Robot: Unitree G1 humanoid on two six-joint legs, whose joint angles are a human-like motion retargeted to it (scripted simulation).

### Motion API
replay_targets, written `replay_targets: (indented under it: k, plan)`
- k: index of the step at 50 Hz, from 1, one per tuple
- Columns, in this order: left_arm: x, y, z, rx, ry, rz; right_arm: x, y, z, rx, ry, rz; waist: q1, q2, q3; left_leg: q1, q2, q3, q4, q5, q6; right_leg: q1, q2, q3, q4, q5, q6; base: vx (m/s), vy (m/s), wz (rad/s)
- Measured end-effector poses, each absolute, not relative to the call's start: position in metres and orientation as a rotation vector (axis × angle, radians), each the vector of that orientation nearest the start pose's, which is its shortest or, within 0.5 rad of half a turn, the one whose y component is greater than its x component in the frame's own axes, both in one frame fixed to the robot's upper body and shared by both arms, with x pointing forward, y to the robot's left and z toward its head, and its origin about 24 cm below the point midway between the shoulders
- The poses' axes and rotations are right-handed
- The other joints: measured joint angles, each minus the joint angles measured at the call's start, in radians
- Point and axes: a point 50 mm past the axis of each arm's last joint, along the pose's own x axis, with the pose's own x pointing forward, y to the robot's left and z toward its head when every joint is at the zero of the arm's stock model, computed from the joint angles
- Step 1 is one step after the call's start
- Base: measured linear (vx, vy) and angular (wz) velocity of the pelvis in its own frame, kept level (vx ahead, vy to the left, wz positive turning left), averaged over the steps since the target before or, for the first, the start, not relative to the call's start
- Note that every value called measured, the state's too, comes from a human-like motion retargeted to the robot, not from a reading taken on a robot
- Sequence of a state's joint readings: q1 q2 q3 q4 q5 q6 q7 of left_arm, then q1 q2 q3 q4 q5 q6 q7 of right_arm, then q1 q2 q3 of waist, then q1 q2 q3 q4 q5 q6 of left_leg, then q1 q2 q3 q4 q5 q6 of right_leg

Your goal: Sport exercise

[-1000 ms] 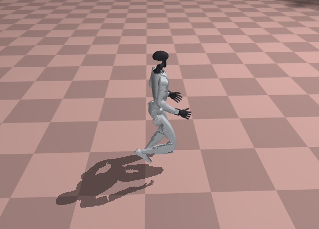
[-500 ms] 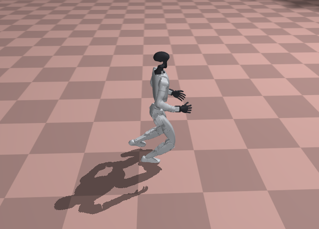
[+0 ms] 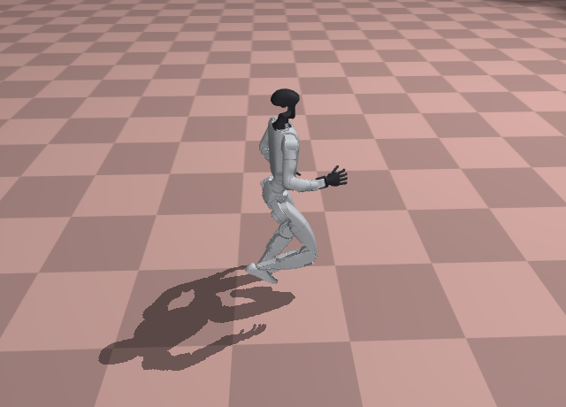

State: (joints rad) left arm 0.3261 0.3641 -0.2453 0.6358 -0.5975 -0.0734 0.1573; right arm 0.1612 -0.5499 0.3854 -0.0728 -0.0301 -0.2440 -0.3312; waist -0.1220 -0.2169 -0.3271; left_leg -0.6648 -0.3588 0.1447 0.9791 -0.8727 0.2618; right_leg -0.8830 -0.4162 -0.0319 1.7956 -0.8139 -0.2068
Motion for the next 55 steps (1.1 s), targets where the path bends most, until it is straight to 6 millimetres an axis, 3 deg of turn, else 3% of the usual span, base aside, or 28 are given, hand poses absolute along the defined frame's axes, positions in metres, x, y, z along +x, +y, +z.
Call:
replay_targets:
  k: [5,10,12,15,17,20,22,28,31,35,38,40,44,48,52,55]
  plan:
    - [0.137,0.222,-0.107,-0.104,0.739,0.265,0.177,-0.188,-0.005,-0.447,0.086,0.102,-0.013,0.047,0.020,0.126,0.030,-0.032,-0.070,0.000,-0.014,0.007,0.064,-0.009,-0.113,0.015,-0.032,0.28,-0.08,-0.36]
    - [0.181,0.204,-0.073,-0.163,0.534,0.169,0.144,-0.207,-0.033,-0.479,0.270,0.103,0.051,0.172,0.035,0.213,0.241,-0.067,0.053,0.033,-0.077,0.144,0.298,-0.077,-0.418,0.086,-0.055,0.26,-0.09,-0.77]
    - [0.197,0.197,-0.055,-0.194,0.448,0.119,0.135,-0.213,-0.039,-0.497,0.315,0.098,0.073,0.194,0.035,0.208,0.298,-0.075,0.159,0.024,-0.092,0.177,0.341,-0.090,-0.484,0.084,-0.055,0.13,-0.05,-0.25]
    - [0.216,0.188,-0.032,-0.210,0.332,0.041,0.131,-0.219,-0.041,-0.544,0.339,0.112,0.087,0.182,0.033,0.176,0.366,-0.035,0.364,0.000,-0.063,0.187,0.311,-0.121,-0.474,-0.033,-0.055,0.03,-0.07,0.09]
    - [0.226,0.188,-0.019,-0.194,0.278,0.013,0.143,-0.220,-0.037,-0.587,0.306,0.135,0.113,0.192,0.026,0.095,0.439,-0.017,0.474,0.000,-0.031,0.162,0.295,-0.171,-0.497,-0.059,-0.055,-0.05,-0.04,-0.17]
    - [0.226,0.192,-0.021,-0.147,0.286,0.020,0.164,-0.215,-0.031,-0.637,0.236,0.166,0.145,0.189,0.003,-0.022,0.479,-0.005,0.529,0.000,-0.007,0.131,0.290,-0.192,-0.533,-0.059,-0.055,-0.02,-0.01,-0.14]
    - [0.214,0.200,-0.032,-0.108,0.335,0.048,0.175,-0.207,-0.026,-0.628,0.190,0.169,0.161,0.179,0.002,-0.035,0.462,-0.004,0.482,0.000,-0.006,0.158,0.315,-0.176,-0.564,-0.042,-0.055,0.10,0.04,-0.21]
    - [0.158,0.225,-0.079,-0.007,0.585,0.173,0.196,-0.182,0.000,-0.551,0.031,0.204,0.210,0.146,0.041,0.074,0.339,-0.016,0.221,0.024,-0.039,0.234,0.366,-0.098,-0.553,0.134,-0.055,0.09,0.06,-0.49]
    - [0.130,0.233,-0.098,0.027,0.707,0.217,0.207,-0.171,0.023,-0.519,-0.089,0.210,0.199,0.127,0.049,0.079,0.272,-0.013,0.179,0.008,-0.027,0.178,0.281,-0.114,-0.380,0.105,-0.046,-0.09,0.05,-0.09]
    - [0.110,0.239,-0.114,0.105,0.822,0.234,0.219,-0.164,0.045,-0.525,-0.207,0.170,0.111,0.054,0.043,0.015,0.145,0.034,0.124,0.000,-0.002,0.040,0.059,-0.100,-0.133,0.014,-0.003,-0.15,0.04,1.06]
    - [0.110,0.245,-0.122,0.187,0.871,0.242,0.222,-0.166,0.040,-0.559,-0.191,0.137,0.040,0.003,0.036,-0.019,0.101,0.082,0.111,0.000,0.000,-0.033,-0.059,-0.072,-0.050,-0.043,0.012,-0.08,0.01,1.09]
    - [0.118,0.247,-0.123,0.233,0.871,0.241,0.225,-0.166,0.029,-0.580,-0.148,0.124,0.034,0.000,0.050,-0.014,0.107,0.090,0.103,0.000,0.000,-0.028,-0.063,-0.077,-0.061,-0.059,0.002,-0.01,0.00,0.19]
    - [0.122,0.239,-0.120,0.258,0.824,0.211,0.211,-0.174,-0.007,-0.619,0.014,0.139,0.067,0.039,0.050,0.057,0.145,0.054,0.077,0.000,-0.019,0.070,0.036,-0.108,-0.204,-0.035,0.003,0.15,-0.06,-0.61]
    - [0.126,0.237,-0.111,0.277,0.762,0.178,0.194,-0.182,-0.037,-0.648,0.162,0.156,0.136,0.120,0.051,0.123,0.283,0.020,0.105,0.033,-0.057,0.205,0.238,-0.143,-0.432,0.036,-0.016,0.17,-0.08,-0.88]
    - [0.137,0.235,-0.098,0.277,0.682,0.149,0.180,-0.190,-0.056,-0.664,0.264,0.140,0.191,0.169,0.043,0.107,0.387,-0.018,0.182,0.096,-0.087,0.280,0.388,-0.142,-0.602,0.102,-0.033,0.05,-0.10,-0.35]
    - [0.147,0.232,-0.089,0.262,0.621,0.133,0.173,-0.195,-0.064,-0.680,0.310,0.118,0.217,0.180,0.045,0.061,0.438,-0.032,0.318,0.047,-0.081,0.298,0.438,-0.138,-0.626,0.048,-0.043,-0.05,-0.11,-0.11]
